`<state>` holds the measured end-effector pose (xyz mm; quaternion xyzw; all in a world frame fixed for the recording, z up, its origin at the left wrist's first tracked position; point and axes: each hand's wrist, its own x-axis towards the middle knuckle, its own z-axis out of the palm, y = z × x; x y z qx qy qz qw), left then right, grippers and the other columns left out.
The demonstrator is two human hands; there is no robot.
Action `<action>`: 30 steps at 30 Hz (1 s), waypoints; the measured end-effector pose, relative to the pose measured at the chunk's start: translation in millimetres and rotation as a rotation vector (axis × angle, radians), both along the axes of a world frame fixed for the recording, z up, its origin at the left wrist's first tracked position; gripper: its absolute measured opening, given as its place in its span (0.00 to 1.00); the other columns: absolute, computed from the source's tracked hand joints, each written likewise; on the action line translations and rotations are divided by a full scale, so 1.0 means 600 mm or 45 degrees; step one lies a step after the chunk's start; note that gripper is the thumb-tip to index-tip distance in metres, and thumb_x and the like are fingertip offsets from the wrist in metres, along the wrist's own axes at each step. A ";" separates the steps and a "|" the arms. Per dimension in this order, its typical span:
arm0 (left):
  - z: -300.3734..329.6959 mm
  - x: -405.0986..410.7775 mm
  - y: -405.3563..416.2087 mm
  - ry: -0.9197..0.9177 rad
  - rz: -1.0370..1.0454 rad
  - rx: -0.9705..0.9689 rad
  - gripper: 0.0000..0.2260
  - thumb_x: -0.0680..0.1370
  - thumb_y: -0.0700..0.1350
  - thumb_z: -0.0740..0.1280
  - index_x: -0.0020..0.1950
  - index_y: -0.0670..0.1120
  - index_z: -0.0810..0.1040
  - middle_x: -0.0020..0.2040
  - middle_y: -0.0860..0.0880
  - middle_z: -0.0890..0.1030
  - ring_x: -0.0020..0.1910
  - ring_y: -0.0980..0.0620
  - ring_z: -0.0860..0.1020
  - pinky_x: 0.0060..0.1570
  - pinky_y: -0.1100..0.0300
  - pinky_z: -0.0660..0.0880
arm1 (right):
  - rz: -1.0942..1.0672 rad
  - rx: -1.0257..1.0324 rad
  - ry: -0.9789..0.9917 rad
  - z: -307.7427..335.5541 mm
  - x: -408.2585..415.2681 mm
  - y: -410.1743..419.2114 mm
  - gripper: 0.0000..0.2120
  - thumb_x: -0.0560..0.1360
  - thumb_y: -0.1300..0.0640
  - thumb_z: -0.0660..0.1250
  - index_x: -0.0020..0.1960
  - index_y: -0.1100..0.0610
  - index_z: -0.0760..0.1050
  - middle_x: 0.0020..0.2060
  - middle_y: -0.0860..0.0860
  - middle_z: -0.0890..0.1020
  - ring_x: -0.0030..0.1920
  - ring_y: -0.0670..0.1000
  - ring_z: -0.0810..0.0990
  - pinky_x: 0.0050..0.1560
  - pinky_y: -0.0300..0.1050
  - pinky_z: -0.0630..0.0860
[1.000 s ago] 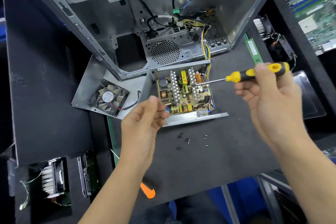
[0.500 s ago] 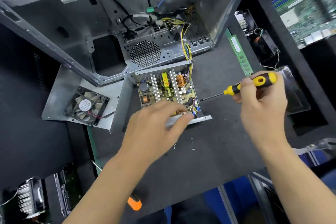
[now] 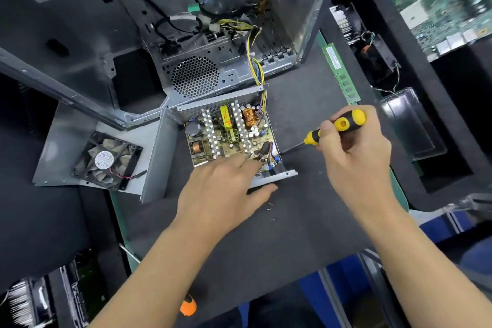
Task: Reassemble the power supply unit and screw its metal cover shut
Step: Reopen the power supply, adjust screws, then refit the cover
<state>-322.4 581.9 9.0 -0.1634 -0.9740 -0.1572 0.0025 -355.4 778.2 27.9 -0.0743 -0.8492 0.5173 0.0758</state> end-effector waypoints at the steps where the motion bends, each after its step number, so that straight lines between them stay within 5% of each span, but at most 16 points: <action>1: 0.000 0.001 0.001 0.002 0.014 0.012 0.15 0.71 0.61 0.72 0.45 0.49 0.85 0.34 0.52 0.77 0.31 0.47 0.79 0.26 0.58 0.70 | 0.006 -0.007 -0.006 0.001 0.000 0.000 0.10 0.76 0.52 0.64 0.44 0.38 0.67 0.37 0.43 0.79 0.39 0.43 0.83 0.39 0.26 0.70; 13: -0.001 0.003 0.003 0.004 0.035 0.109 0.22 0.72 0.65 0.61 0.43 0.49 0.85 0.33 0.53 0.77 0.31 0.47 0.79 0.27 0.56 0.74 | 0.148 0.133 0.002 0.011 0.000 -0.006 0.06 0.76 0.53 0.66 0.47 0.52 0.69 0.39 0.45 0.77 0.38 0.47 0.77 0.37 0.28 0.70; 19: 0.002 0.002 0.002 -0.059 0.043 0.114 0.23 0.72 0.66 0.60 0.43 0.49 0.84 0.34 0.53 0.77 0.33 0.48 0.79 0.28 0.54 0.76 | 0.277 0.340 -0.031 0.039 -0.003 -0.016 0.14 0.73 0.51 0.73 0.43 0.55 0.68 0.34 0.46 0.77 0.35 0.48 0.78 0.35 0.40 0.74; 22: 0.003 0.002 0.002 -0.073 0.049 0.123 0.23 0.72 0.66 0.60 0.43 0.49 0.84 0.35 0.53 0.77 0.33 0.48 0.79 0.28 0.54 0.75 | 0.373 0.542 -0.051 0.058 -0.014 -0.022 0.14 0.74 0.49 0.72 0.48 0.52 0.68 0.33 0.47 0.77 0.33 0.51 0.79 0.36 0.51 0.78; 27: 0.007 0.004 -0.001 -0.112 0.081 0.183 0.24 0.72 0.68 0.60 0.45 0.50 0.83 0.37 0.55 0.78 0.36 0.49 0.79 0.31 0.56 0.76 | 0.555 0.792 -0.072 0.084 -0.029 -0.031 0.14 0.75 0.41 0.65 0.48 0.52 0.69 0.37 0.48 0.75 0.35 0.58 0.77 0.39 0.54 0.77; 30: 0.007 0.004 -0.002 -0.142 0.130 0.268 0.25 0.72 0.69 0.61 0.45 0.50 0.83 0.38 0.54 0.79 0.38 0.49 0.79 0.35 0.54 0.77 | 0.604 0.768 -0.108 0.088 -0.032 -0.032 0.08 0.73 0.50 0.64 0.47 0.53 0.69 0.41 0.49 0.73 0.38 0.57 0.75 0.41 0.55 0.76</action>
